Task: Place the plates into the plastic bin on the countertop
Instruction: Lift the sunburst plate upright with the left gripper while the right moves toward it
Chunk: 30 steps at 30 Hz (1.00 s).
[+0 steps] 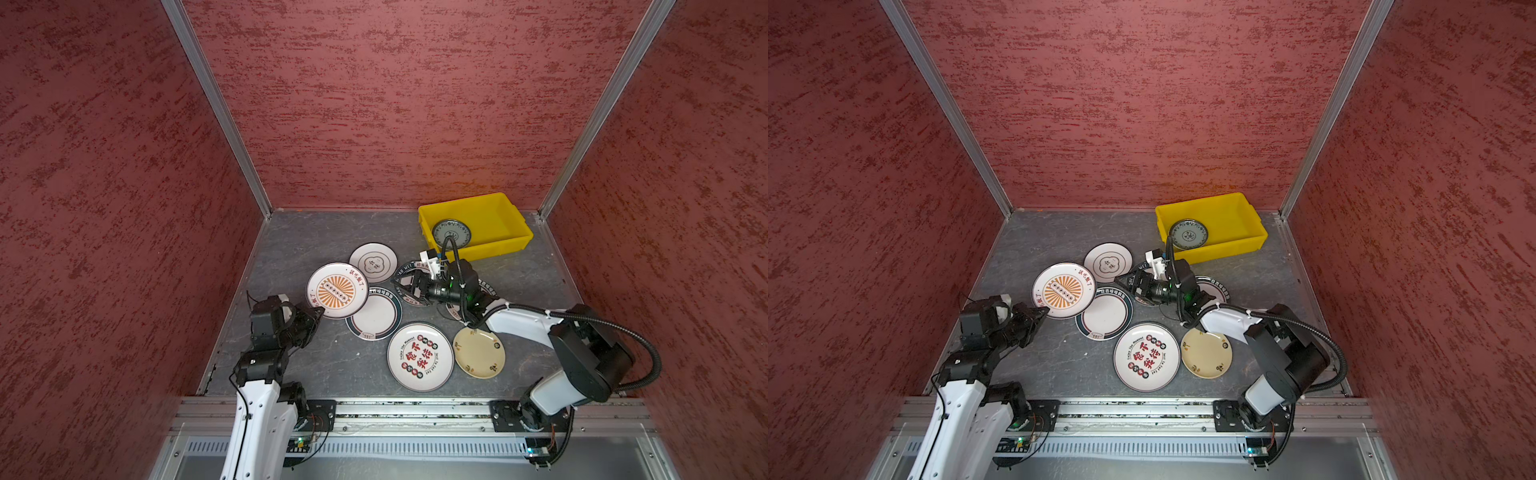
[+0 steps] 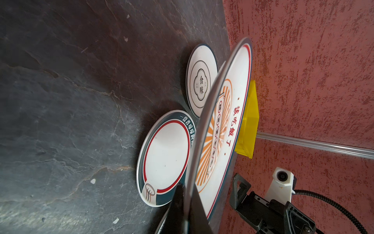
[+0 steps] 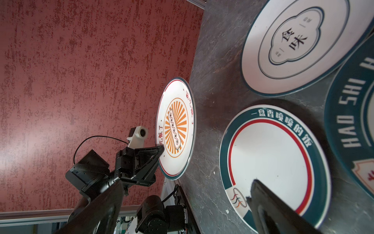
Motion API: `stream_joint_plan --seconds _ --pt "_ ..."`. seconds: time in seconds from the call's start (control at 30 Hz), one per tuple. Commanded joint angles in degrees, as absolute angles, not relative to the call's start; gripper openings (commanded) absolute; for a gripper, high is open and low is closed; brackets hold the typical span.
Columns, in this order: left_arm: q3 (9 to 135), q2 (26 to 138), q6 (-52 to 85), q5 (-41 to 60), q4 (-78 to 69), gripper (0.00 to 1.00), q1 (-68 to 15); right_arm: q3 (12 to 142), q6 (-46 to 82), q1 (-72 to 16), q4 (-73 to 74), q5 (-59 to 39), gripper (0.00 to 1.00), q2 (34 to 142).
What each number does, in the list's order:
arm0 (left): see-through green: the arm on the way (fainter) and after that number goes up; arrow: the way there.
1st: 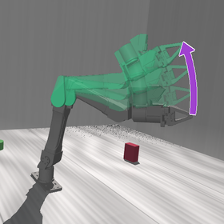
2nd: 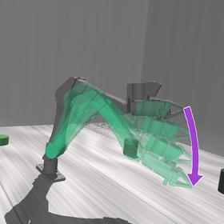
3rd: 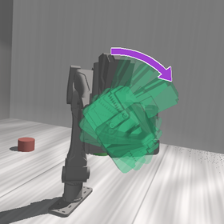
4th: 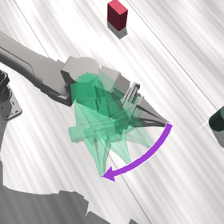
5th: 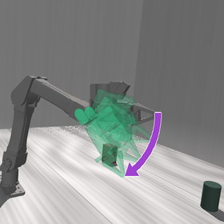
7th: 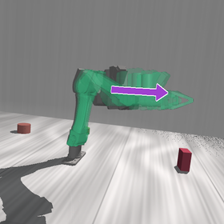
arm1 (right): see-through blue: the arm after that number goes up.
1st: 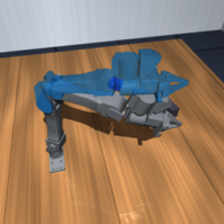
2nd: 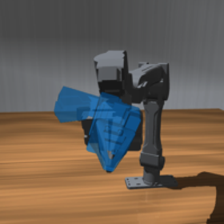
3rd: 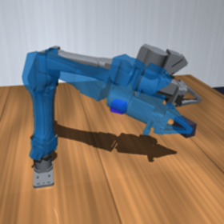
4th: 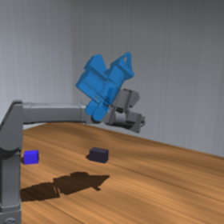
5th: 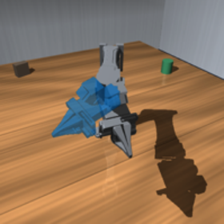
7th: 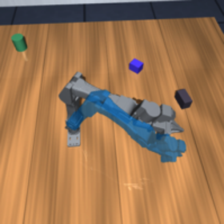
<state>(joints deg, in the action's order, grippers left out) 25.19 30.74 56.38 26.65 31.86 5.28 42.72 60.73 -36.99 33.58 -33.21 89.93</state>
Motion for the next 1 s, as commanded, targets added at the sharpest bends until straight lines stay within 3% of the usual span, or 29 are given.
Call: stream_joint_plan --seconds 0.0,0.43,0.77,0.97 --pt "25.7 30.5 59.4 24.3 26.1 0.00 2.7 44.8 62.0 -37.4 36.4 -33.8 0.98 90.7" --pt "23.8 32.6 66.2 18.0 19.4 0.00 -11.0 44.1 64.3 -37.5 38.8 -33.8 0.89 91.3" --pt "25.7 36.7 66.4 17.2 14.9 0.00 -15.3 43.8 64.2 -37.4 37.6 -33.9 0.77 91.1" --pt "26.0 35.9 66.8 15.8 15.1 0.00 -16.6 44.8 60.7 -37.5 30.4 -31.9 0.75 89.6"
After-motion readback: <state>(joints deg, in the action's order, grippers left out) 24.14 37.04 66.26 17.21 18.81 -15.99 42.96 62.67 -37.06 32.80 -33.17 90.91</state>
